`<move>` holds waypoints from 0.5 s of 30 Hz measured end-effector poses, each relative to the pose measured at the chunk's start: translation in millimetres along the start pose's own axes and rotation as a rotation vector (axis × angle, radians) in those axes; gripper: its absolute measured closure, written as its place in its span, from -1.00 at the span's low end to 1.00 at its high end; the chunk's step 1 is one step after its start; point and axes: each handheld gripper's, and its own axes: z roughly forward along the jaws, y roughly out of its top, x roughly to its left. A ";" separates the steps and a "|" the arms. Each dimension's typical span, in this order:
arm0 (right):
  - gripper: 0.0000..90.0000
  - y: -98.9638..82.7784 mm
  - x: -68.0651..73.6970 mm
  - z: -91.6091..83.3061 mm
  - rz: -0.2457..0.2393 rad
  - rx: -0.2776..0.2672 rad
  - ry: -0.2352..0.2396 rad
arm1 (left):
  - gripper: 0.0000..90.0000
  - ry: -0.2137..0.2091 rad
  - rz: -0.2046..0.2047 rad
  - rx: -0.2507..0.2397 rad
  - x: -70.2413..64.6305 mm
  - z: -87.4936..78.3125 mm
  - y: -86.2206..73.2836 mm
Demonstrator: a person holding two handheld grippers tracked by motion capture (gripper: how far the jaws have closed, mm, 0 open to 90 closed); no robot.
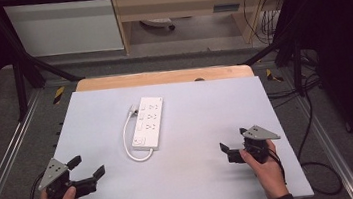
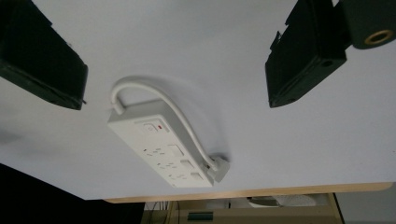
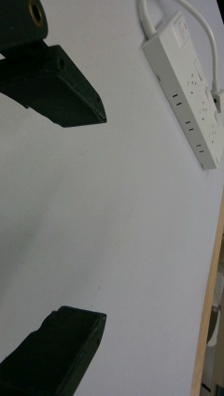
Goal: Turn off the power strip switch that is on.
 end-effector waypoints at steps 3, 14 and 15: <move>-0.88 -0.3 -0.7 -0.5 0.013 0.009 -0.001 | -0.87 0.003 -0.009 -0.019 0.6 -2.8 0.5; -0.90 -3.3 1.0 4.3 0.004 0.040 -0.016 | -0.87 0.002 -0.002 -0.042 -1.4 -2.9 1.8; -0.90 -3.3 1.0 4.3 0.004 0.040 -0.016 | -0.87 0.003 0.001 -0.046 -1.8 -3.2 1.9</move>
